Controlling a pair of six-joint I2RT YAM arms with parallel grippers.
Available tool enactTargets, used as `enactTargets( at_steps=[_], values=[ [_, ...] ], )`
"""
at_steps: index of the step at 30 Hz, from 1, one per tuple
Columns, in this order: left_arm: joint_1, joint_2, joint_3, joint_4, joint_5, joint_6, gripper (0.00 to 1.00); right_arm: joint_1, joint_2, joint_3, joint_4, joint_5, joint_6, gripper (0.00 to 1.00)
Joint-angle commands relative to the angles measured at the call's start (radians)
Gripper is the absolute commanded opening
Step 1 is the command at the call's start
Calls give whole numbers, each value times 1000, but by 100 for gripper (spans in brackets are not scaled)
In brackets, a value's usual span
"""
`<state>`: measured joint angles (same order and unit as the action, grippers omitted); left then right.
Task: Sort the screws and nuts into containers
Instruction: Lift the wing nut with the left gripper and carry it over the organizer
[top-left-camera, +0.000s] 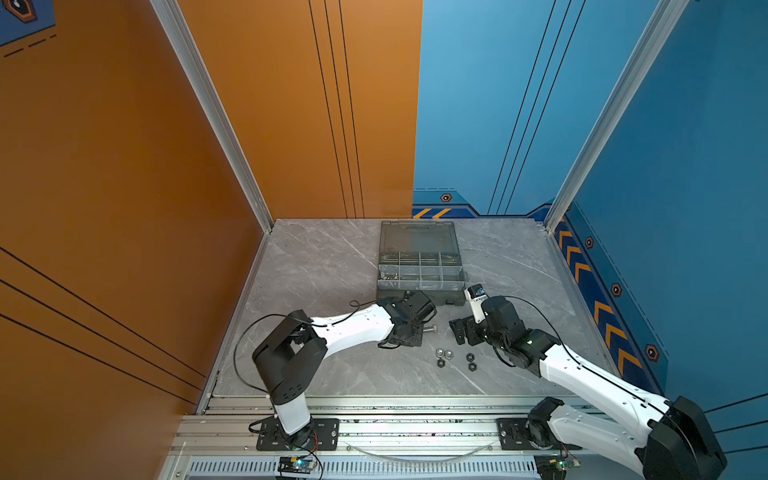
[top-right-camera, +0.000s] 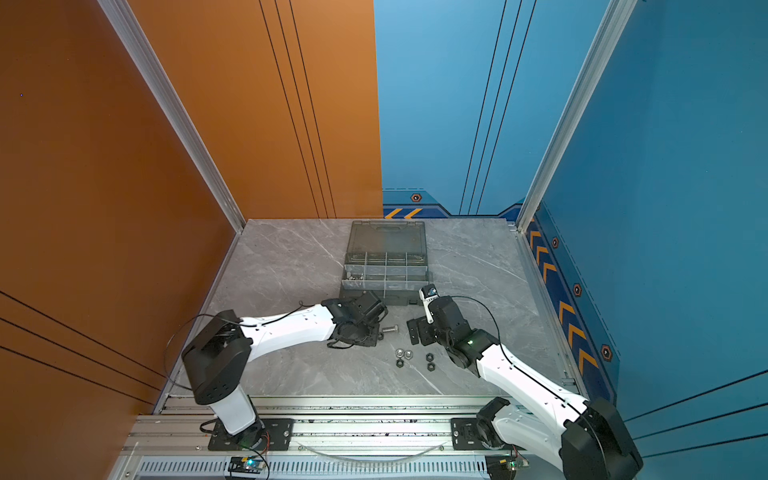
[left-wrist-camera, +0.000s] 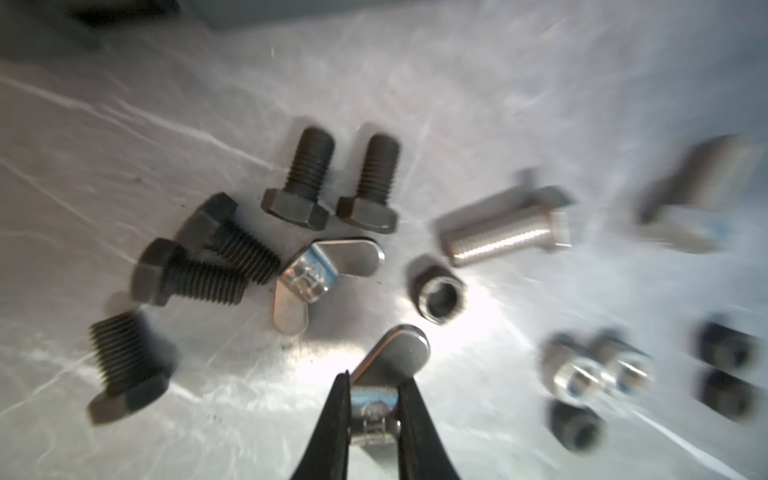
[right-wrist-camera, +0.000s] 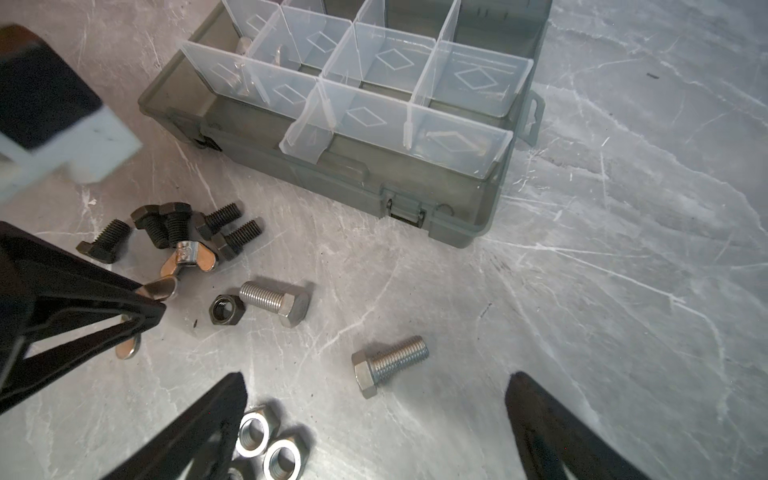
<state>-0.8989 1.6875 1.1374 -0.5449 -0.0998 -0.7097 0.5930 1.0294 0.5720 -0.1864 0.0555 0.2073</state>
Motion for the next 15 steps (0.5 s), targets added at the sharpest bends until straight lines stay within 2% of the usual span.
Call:
enactTargets(
  at_steps=[1, 8, 15],
  values=[
    [29, -100, 26, -21, 35, 52, 0, -10, -40, -10, 10, -8, 13, 100],
    [198, -161, 66, 12, 54, 183, 0, -16, -60, -11, 1, -3, 12, 100],
    [341, -46, 188, 63, 70, 312, 0, -16, -51, -9, -4, 3, 22, 100]
  ],
)
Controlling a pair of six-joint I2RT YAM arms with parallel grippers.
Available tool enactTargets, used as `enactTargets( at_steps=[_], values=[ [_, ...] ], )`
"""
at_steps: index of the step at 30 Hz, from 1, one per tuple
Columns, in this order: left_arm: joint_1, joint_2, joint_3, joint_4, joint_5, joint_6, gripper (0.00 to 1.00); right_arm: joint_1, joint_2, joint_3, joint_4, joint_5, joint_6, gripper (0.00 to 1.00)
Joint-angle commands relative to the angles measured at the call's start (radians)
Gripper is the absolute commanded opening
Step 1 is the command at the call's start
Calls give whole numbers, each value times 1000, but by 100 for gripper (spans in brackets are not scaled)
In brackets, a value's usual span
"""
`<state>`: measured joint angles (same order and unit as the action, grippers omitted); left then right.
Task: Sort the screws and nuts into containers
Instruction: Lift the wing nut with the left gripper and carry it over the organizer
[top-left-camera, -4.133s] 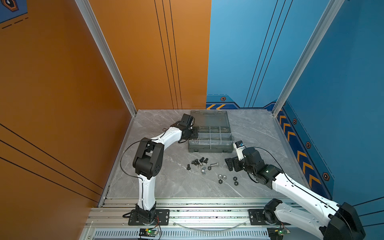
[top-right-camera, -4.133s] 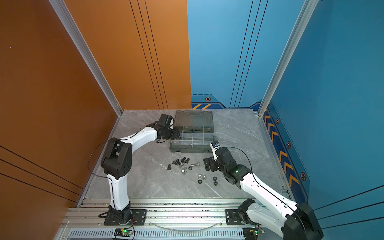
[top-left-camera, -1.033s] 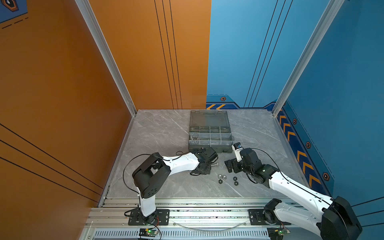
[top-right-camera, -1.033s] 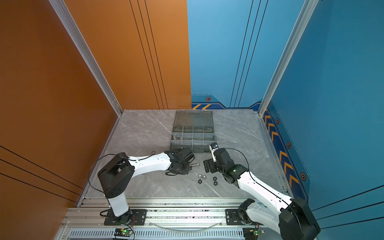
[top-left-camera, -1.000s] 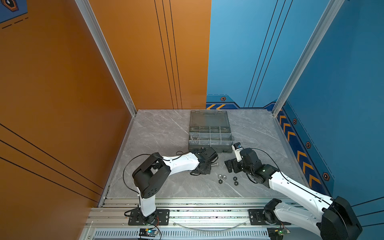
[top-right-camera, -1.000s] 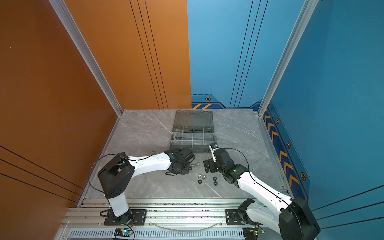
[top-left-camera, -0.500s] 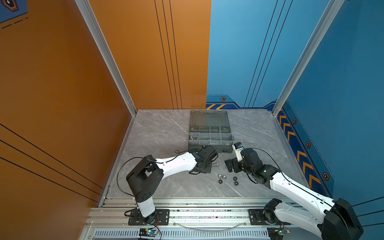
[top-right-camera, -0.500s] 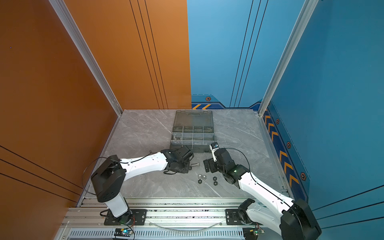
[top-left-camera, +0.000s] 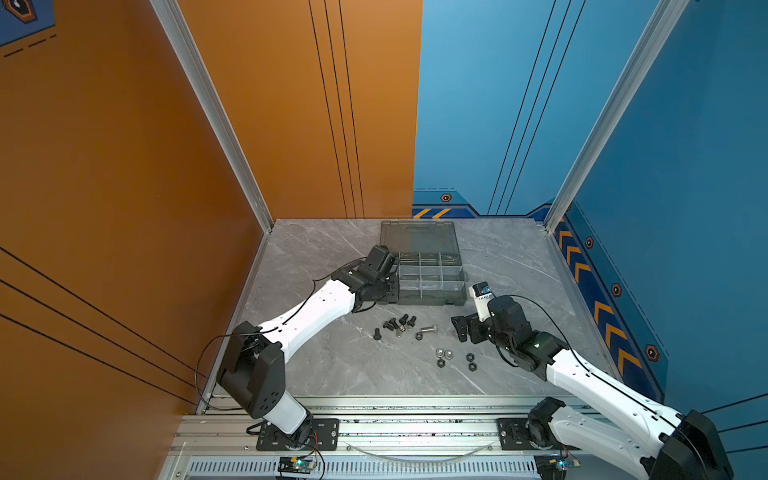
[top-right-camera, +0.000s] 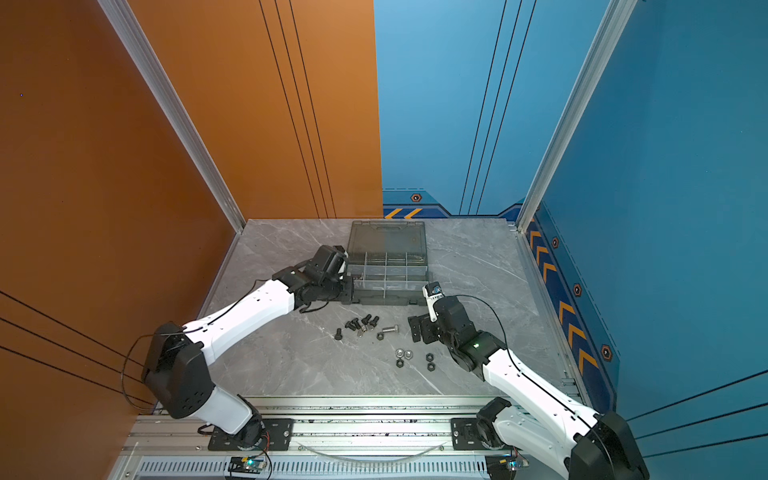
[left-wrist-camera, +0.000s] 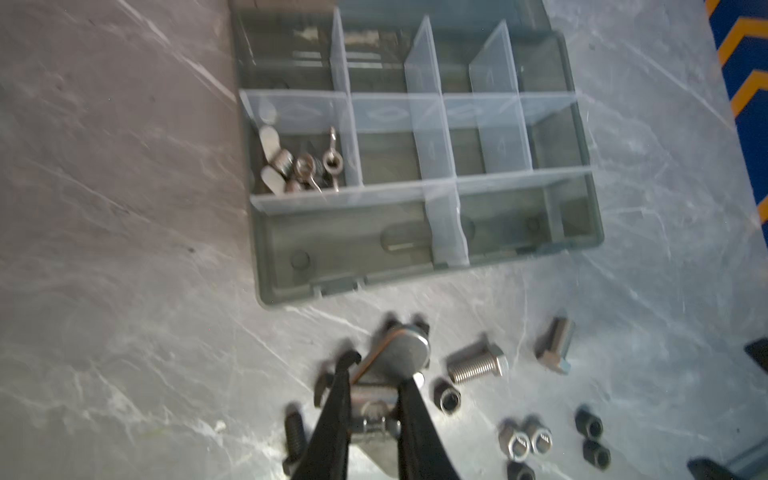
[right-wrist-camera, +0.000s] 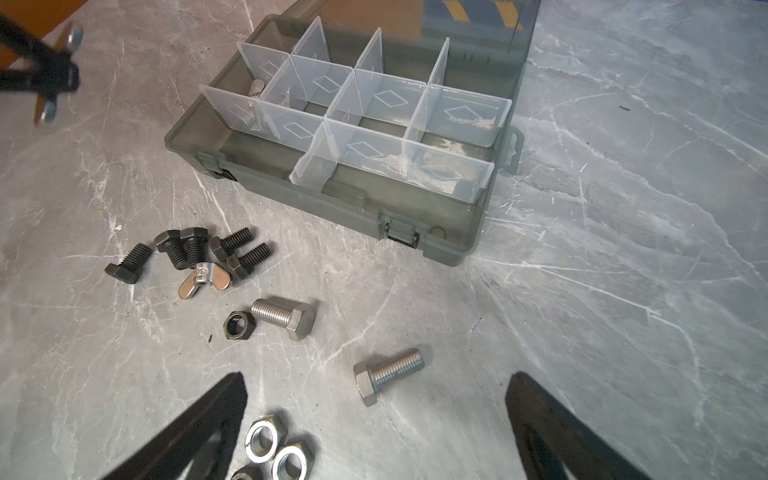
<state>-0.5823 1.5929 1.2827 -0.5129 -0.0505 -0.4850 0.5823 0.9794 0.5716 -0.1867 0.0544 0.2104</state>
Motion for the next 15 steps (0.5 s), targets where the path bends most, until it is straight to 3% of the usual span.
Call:
enactTargets(
  at_steps=[1, 15],
  values=[
    [40, 66, 53, 44, 21, 97, 0, -6, -1, -9, -4, 5, 20, 100],
    [145, 365, 216, 177, 75, 95, 0, -6, -2, -8, -16, 14, 29, 100]
  ],
)
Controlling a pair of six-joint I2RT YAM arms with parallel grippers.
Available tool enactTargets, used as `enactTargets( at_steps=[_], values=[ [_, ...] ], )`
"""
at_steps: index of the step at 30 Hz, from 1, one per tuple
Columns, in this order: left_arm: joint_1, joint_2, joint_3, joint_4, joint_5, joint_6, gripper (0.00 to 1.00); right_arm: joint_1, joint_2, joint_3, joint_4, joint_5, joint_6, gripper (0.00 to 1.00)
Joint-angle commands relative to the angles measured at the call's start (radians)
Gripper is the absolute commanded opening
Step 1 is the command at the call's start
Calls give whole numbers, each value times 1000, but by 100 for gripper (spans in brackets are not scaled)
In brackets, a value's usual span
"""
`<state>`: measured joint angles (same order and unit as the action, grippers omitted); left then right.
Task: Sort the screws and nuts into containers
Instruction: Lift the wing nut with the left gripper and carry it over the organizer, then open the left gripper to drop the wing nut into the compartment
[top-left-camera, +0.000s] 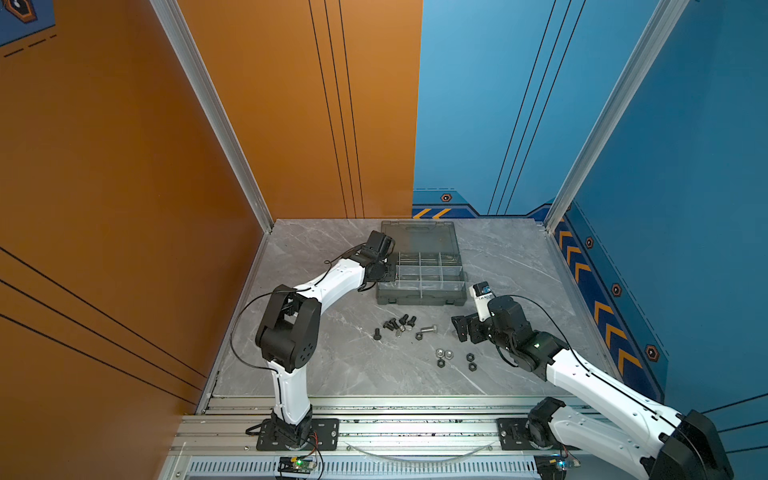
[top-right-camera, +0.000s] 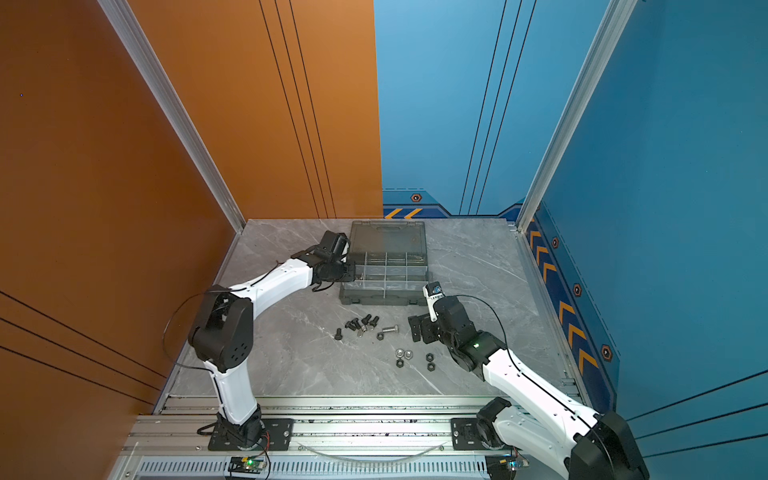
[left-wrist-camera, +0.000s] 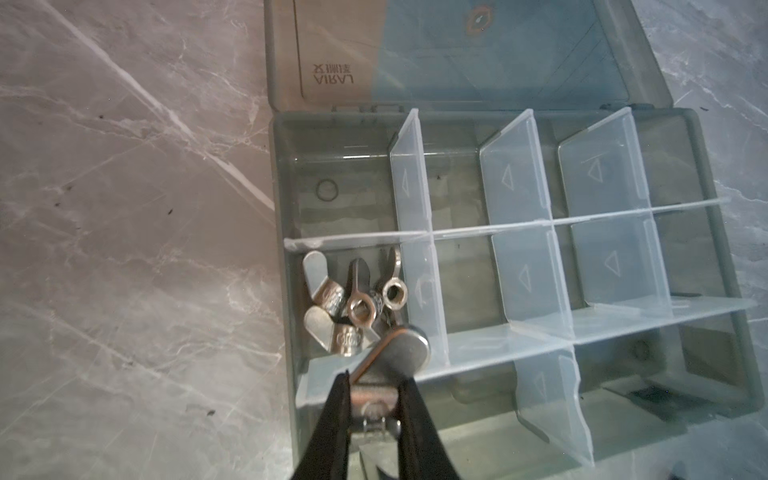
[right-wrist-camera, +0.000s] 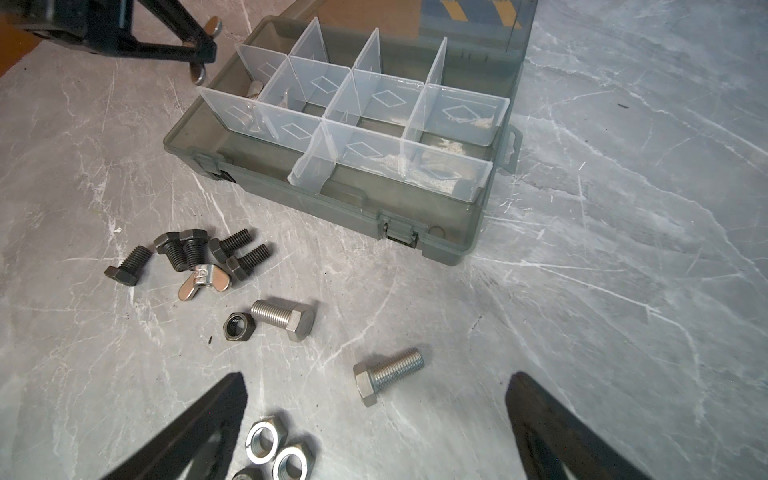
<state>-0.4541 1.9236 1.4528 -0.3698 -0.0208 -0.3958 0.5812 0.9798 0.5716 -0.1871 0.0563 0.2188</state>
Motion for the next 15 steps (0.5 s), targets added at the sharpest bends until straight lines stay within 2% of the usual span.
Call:
enactTargets(
  at_steps=[1, 7, 12, 15],
  values=[
    [20, 49, 51, 42, 51, 3, 0, -4, -4, -9, -18, 14, 20, 100],
    [27, 120, 87, 30, 88, -4, 0, -4, -9, -10, -19, 23, 20, 100],
    [28, 125, 84, 30, 82, -11, 0, -6, 9, -6, -9, 14, 22, 100],
    [27, 115, 79, 29, 80, -15, 20, -6, 18, -3, -5, 11, 23, 100]
  ],
)
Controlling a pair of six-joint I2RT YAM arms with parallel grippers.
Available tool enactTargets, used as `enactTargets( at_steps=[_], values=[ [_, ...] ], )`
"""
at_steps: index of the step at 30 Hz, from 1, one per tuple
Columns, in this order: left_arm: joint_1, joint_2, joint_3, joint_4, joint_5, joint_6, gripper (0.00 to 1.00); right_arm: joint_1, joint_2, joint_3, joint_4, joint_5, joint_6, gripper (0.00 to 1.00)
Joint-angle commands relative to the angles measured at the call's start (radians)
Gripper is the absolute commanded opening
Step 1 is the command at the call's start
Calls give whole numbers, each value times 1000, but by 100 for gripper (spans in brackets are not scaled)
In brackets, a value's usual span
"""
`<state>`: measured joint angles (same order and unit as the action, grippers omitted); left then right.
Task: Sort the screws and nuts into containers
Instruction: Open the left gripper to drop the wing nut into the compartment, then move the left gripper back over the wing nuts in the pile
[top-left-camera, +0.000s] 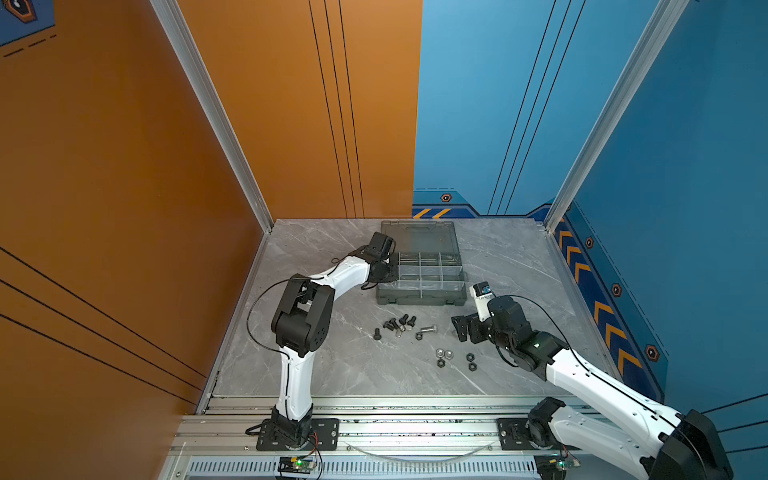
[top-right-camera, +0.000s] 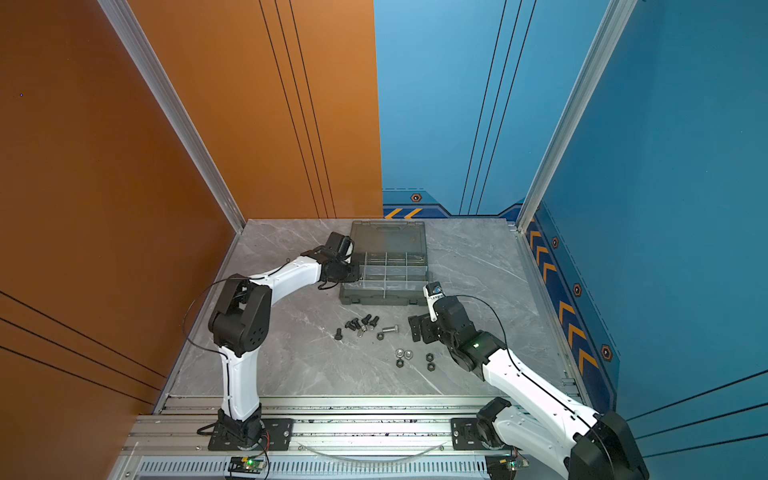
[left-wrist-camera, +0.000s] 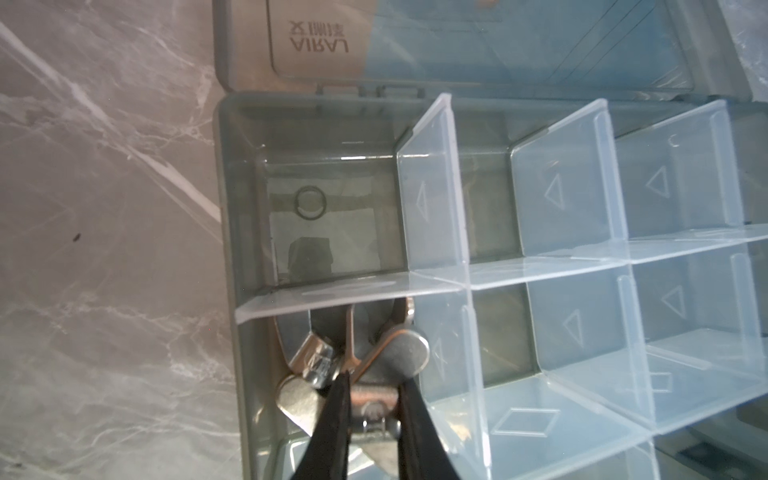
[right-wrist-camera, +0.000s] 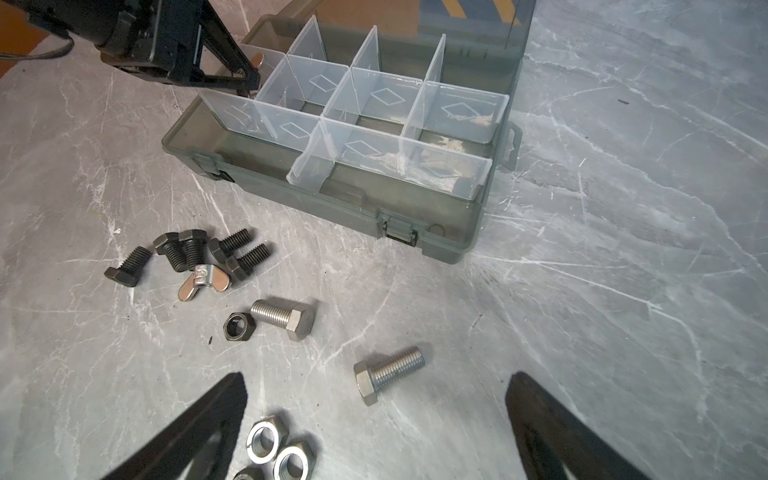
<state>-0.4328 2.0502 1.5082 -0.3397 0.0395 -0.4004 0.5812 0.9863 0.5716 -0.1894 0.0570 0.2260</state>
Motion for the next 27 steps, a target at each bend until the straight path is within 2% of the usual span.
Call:
enactTargets(
  at_steps=[1, 3, 9, 15, 22, 27],
  values=[
    [6, -16, 23, -3, 19, -11, 25, -6, 13, 0, -5, 9, 16, 100],
    [7, -27, 18, -4, 25, -24, 32, -4, 11, -1, -6, 7, 17, 100],
    [5, -70, 23, -29, 40, -31, 35, -4, -7, -3, -15, 11, 16, 100],
    [-22, -195, -36, -36, 17, -17, 40, -3, -26, -7, -25, 16, 17, 100],
    [-92, -354, -150, -58, -9, -2, 45, -4, -21, -8, -18, 20, 19, 100],
    [-184, -420, -261, -53, -13, 37, 47, -4, -8, -3, -9, 18, 14, 100]
  ],
)
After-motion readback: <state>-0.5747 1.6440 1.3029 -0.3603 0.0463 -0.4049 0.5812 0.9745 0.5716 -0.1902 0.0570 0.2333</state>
